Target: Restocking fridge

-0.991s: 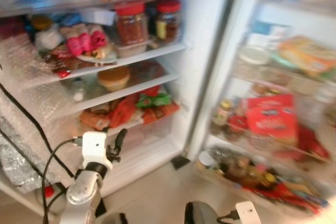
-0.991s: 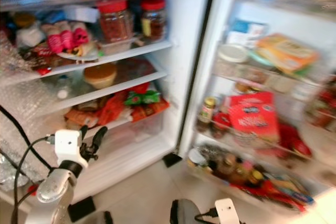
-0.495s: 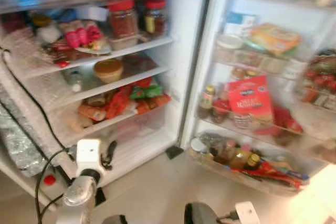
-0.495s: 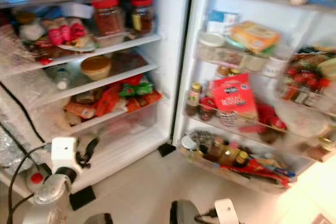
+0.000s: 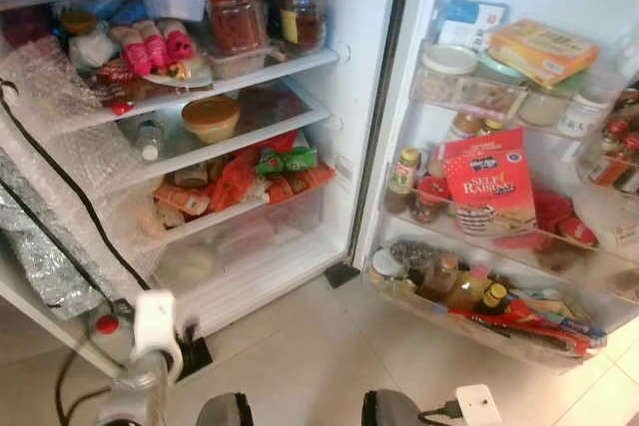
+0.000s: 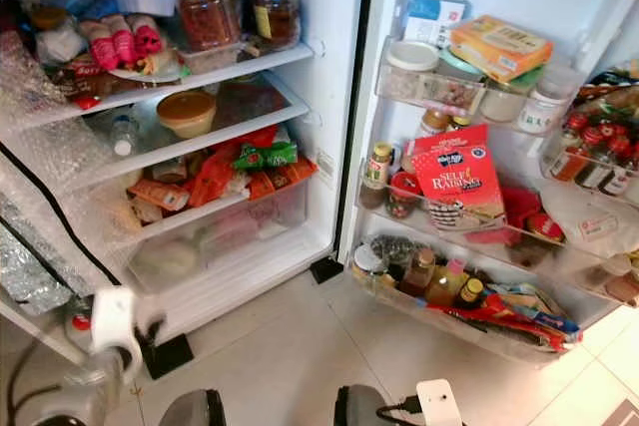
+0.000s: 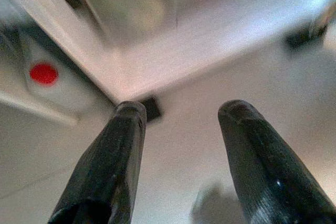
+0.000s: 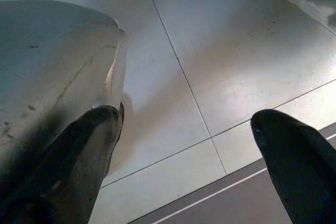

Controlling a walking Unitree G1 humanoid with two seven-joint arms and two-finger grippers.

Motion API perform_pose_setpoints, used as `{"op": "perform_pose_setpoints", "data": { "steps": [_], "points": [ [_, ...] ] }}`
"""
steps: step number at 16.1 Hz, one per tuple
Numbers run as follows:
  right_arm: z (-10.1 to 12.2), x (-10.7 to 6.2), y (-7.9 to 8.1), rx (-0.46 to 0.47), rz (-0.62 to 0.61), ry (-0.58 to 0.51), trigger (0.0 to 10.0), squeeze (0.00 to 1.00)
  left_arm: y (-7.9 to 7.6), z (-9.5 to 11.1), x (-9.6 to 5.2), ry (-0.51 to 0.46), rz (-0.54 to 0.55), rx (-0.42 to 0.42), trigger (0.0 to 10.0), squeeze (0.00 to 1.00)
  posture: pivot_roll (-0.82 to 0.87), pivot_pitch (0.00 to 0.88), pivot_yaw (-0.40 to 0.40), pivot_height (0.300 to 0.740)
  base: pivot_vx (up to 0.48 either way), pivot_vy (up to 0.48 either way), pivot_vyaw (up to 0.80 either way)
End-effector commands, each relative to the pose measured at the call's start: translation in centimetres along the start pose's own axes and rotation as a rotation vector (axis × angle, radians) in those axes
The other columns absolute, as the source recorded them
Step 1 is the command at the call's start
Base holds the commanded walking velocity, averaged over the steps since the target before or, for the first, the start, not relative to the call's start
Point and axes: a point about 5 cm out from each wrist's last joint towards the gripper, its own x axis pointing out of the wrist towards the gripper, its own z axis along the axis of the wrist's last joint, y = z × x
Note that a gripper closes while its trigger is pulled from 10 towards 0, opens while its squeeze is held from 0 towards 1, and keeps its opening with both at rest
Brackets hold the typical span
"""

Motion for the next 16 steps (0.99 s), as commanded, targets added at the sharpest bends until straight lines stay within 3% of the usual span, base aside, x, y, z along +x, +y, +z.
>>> {"op": "perform_pose_setpoints", "data": {
  "steps": [1, 3, 7, 16],
  "points": [
    [0.4, 0.1, 0.7, 0.023, 0.019, -0.019, 10.0, 0.00, -0.6, -1.3, 0.0, 0.060, -0.022, 0.061, 10.0, 0.00, -0.10, 0.000, -0.019, 0.628, 0.000, 0.000, 0.00],
    [0.3, 0.1, 0.8, 0.059, 0.022, -0.018, 10.0, 0.00, -1.5, -2.3, 0.0, 0.118, -0.035, 0.044, 10.0, 0.00, -0.10, 0.000, -0.021, 0.628, 0.000, 0.000, 0.00],
    [0.2, 0.1, 0.8, 0.073, 0.016, -0.021, 10.0, 0.00, -2.5, -5.0, -0.7, 0.223, -0.059, 0.105, 10.0, 0.00, -0.12, 0.000, -0.010, 0.647, 0.000, 0.000, 0.00],
    [-0.3, 0.1, 1.1, 0.053, 0.026, 0.001, 10.0, 0.00, -1.9, -6.7, -1.4, 0.259, -0.025, 0.094, 10.0, 0.00, -0.12, 0.000, -0.004, 0.737, 0.000, 0.000, 0.00]
  ]
}}
